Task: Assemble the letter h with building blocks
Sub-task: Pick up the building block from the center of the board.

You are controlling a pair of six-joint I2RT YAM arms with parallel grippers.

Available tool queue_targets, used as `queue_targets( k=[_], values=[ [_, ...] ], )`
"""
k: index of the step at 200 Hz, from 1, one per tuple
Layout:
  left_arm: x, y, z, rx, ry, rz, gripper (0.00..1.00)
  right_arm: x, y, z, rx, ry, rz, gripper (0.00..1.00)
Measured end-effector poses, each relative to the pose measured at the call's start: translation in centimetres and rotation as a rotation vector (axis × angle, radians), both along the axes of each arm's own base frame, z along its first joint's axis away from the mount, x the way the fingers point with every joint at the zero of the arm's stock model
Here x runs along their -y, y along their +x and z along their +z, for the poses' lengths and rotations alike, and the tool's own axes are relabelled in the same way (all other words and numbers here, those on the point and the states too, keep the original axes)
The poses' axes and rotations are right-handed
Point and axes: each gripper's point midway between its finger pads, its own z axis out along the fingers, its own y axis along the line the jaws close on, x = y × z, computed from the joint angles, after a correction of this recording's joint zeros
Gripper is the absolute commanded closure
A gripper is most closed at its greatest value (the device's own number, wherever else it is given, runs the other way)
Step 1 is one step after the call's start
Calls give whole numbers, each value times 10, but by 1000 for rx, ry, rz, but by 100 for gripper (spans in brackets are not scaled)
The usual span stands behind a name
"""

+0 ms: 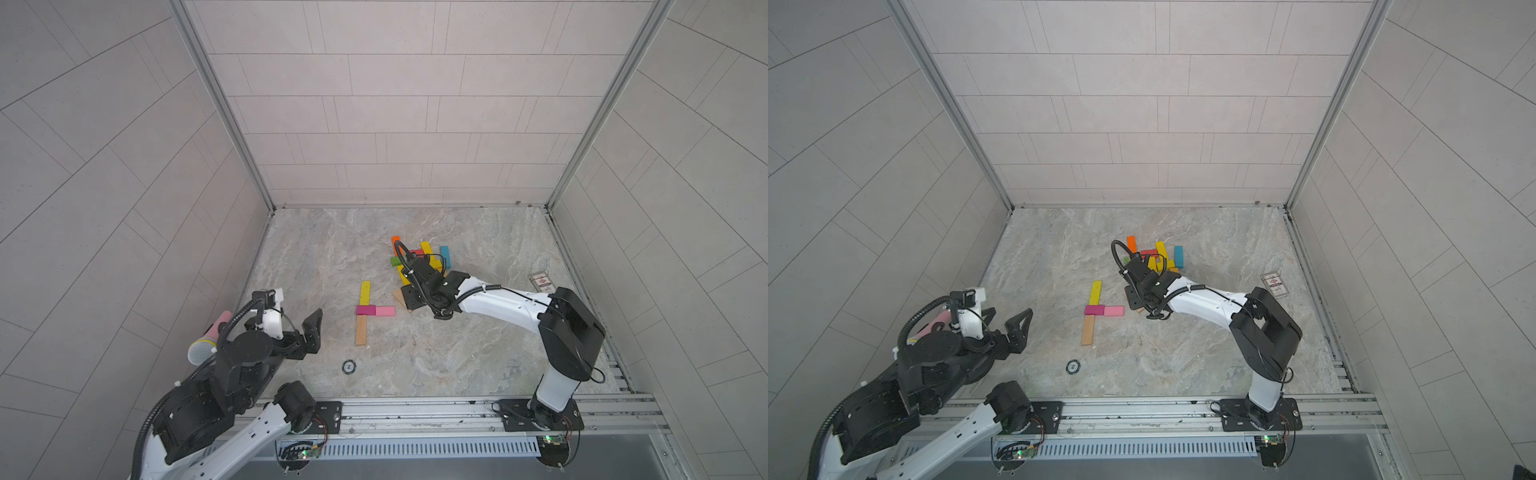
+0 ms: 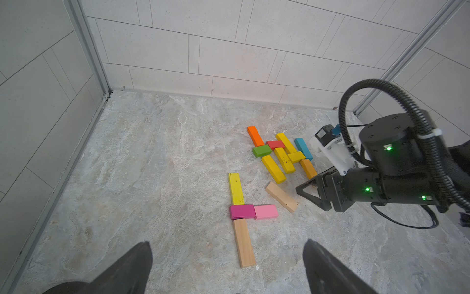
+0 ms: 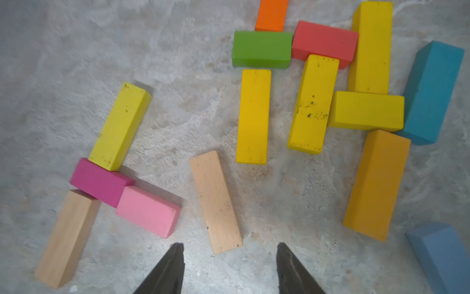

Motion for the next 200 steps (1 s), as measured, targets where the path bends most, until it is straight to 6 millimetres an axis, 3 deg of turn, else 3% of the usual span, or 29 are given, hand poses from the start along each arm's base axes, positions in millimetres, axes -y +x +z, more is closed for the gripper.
queue_targets(
  k=[40, 108, 143, 200],
  values=[
    [0, 0, 0, 0, 0, 0, 0, -3, -3, -26, -59, -84, 79, 31],
    [0, 0, 0, 0, 1, 1, 0, -10, 3, -48, -118, -96, 117, 38],
    [0, 0, 0, 0, 1, 2, 0, -10, 8, -59, -148, -85, 113, 45],
    [0, 0, 0, 1, 1, 3, 0, -4, 16, -65, -160, -60, 78, 65]
  ],
)
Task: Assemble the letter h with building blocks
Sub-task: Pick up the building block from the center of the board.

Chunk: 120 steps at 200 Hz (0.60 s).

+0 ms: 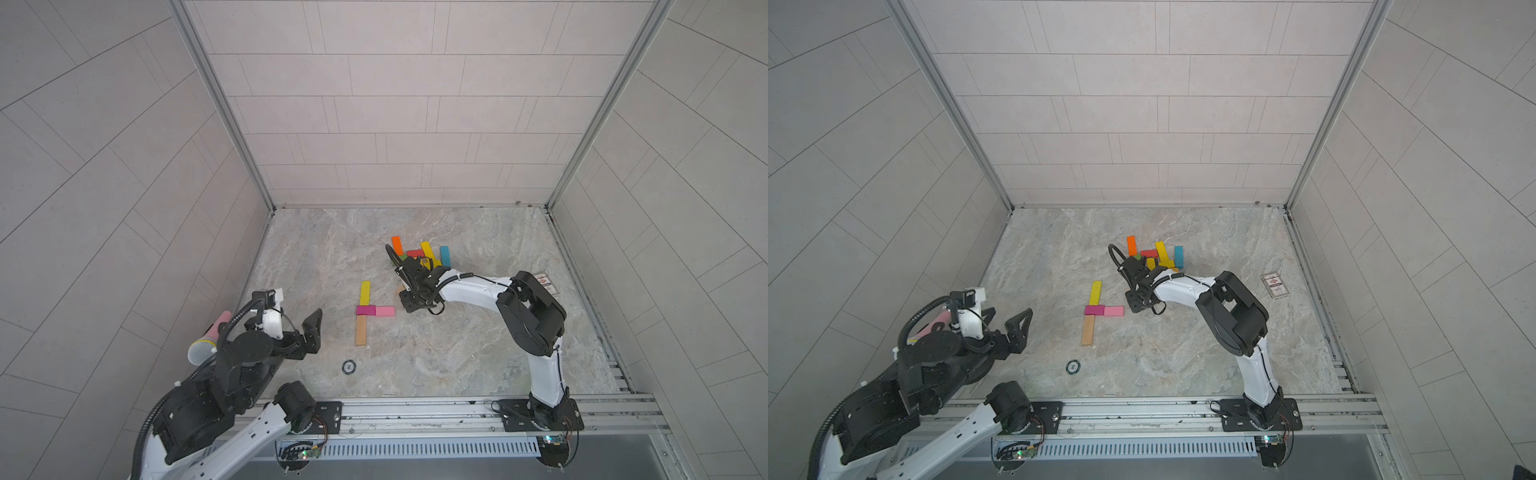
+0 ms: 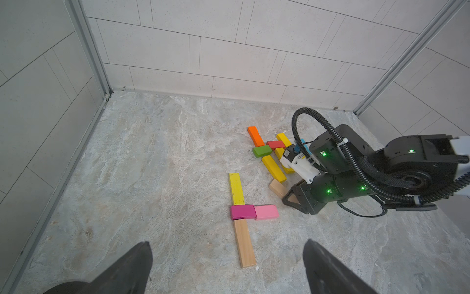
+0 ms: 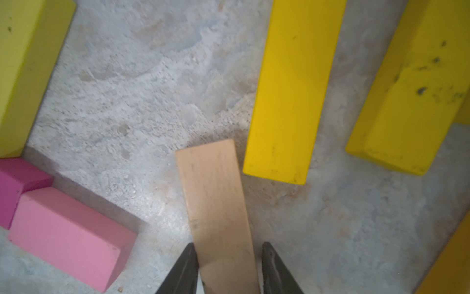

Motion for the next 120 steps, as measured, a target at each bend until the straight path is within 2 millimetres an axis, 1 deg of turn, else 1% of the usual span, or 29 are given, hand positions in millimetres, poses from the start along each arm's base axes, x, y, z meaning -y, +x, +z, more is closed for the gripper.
queue_targets(
  k=[21, 47, 65, 82, 101, 120],
  values=[
    [0, 0, 0, 0, 0, 1, 0, 3, 3, 1, 16, 28, -37, 71],
    [0, 0, 0, 1, 1, 2, 0, 10, 3, 1, 26, 53, -85, 76],
    [0, 0, 0, 2, 1, 3, 0, 16, -2, 3, 23, 65, -118, 78],
    [-1, 0, 0, 2, 1, 3, 0, 24, -11, 5, 18, 69, -154, 79],
    [-1, 0, 0, 2, 2, 4, 0, 26, -24, 19, 31, 85, -183, 79],
    [-1, 0, 1, 6, 6, 4, 0, 12, -43, 42, 55, 141, -189, 79]
  ],
)
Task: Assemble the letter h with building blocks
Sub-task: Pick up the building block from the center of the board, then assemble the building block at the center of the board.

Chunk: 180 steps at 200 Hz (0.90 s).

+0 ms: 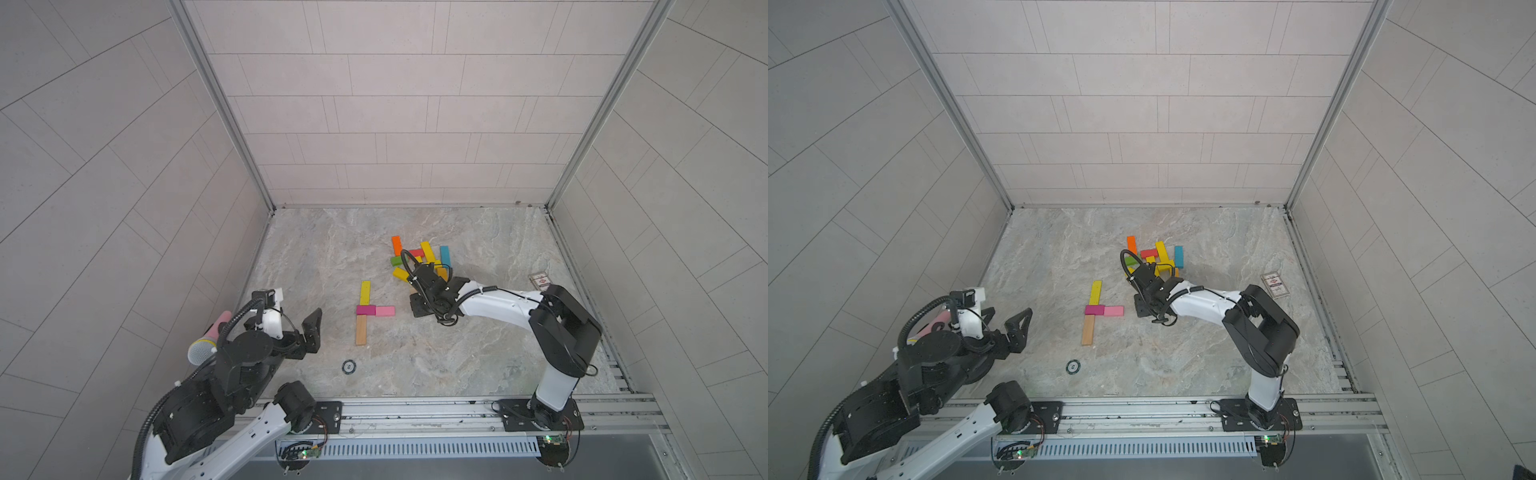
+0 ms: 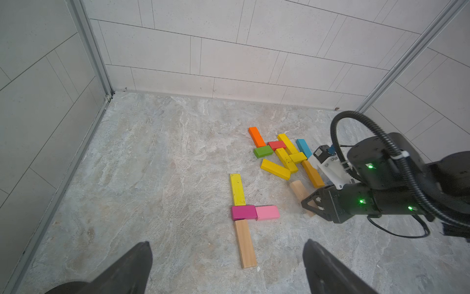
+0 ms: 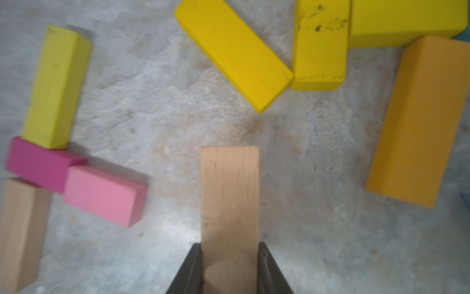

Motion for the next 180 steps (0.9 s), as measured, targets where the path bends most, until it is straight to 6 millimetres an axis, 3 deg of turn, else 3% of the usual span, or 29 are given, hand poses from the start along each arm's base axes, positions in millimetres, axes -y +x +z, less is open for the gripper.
queue_targets(
  k=[33, 85, 132, 180],
  values=[
    [-2, -3, 2, 15, -12, -2, 0, -25, -38, 22, 19, 55, 0, 79],
    [-4, -6, 9, 29, -29, -10, 0, -50, -90, 15, -17, 33, -21, 83],
    [-10, -13, 34, 82, -80, -13, 0, -77, -108, -4, -43, 9, -57, 85],
    [-16, -19, 46, 113, -106, -8, 0, -77, -104, -16, -55, -34, -120, 91]
  ],
)
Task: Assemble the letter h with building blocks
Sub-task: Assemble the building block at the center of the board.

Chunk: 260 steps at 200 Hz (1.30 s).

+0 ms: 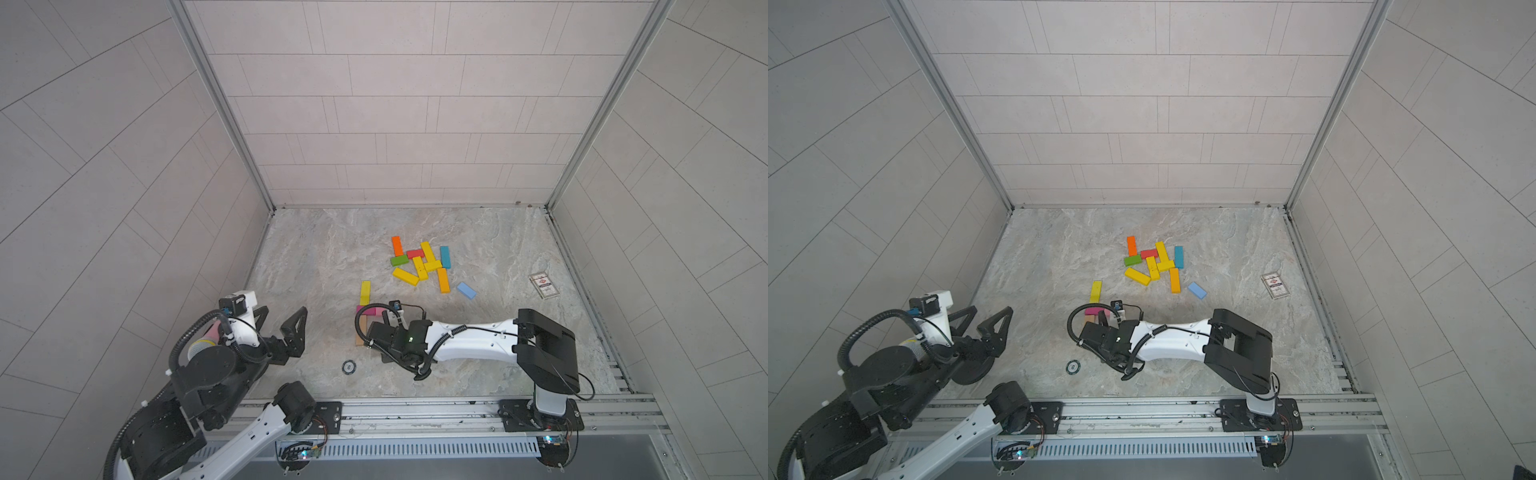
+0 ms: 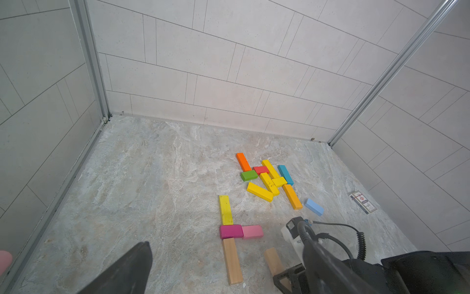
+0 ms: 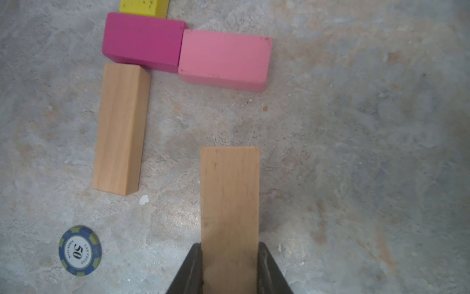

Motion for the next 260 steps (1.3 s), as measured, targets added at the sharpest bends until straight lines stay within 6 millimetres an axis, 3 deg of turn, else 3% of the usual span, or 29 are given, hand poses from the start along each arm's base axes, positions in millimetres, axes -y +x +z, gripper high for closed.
queue_targets(
  k=[63, 141, 166, 231, 260],
  values=[
    [-9, -6, 16, 36, -16, 9, 0, 5, 8, -14, -29, -38, -64, 91],
    [-13, -8, 17, 40, 9, 17, 0, -7, 17, -18, -65, -22, -76, 91],
    [-14, -8, 20, 48, 8, 20, 0, -6, 16, -25, -83, -34, -77, 91],
    [-16, -8, 21, 53, 23, 28, 0, -9, 26, -17, -92, -14, -90, 91],
    [-17, -8, 21, 54, 28, 30, 0, -6, 30, -23, -98, -28, -94, 91]
  ],
)
